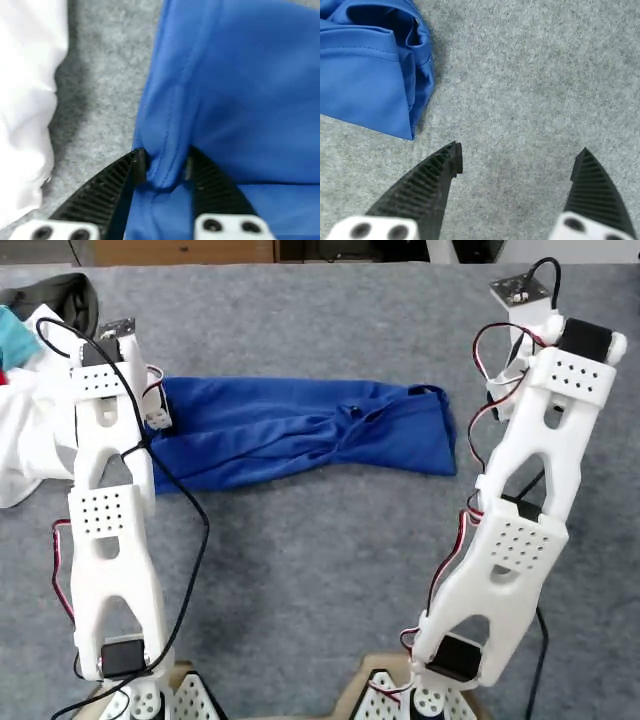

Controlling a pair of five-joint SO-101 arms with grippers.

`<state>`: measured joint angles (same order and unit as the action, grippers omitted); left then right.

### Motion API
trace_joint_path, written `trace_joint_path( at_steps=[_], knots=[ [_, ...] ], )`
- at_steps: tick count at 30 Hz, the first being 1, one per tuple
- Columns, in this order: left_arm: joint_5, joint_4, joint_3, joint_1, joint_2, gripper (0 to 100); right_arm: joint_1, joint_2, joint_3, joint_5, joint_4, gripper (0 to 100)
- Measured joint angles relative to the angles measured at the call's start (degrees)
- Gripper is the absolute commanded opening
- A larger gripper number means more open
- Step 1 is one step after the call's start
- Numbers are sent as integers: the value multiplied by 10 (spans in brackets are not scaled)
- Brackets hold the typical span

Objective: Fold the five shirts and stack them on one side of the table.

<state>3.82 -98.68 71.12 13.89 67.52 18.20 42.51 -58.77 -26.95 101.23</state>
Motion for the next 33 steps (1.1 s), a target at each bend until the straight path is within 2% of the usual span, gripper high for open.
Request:
trace_joint_path(
  at_steps=[8, 17, 22, 27, 33],
  knots=[
    [0, 0, 1, 0, 4, 18, 0, 0, 0, 0, 0, 354],
    [0, -15, 100, 26, 14, 18, 0, 0, 3, 0, 0, 354],
    [0, -15, 109, 21, -18, 18, 0, 0, 40, 0, 0, 354],
    [0, -15, 86, -23, -111, 18, 0, 0, 77, 24, 0, 354],
    [-10, -15, 25, -130, -215, 18, 0, 0, 78, 67, 0, 354]
  ],
)
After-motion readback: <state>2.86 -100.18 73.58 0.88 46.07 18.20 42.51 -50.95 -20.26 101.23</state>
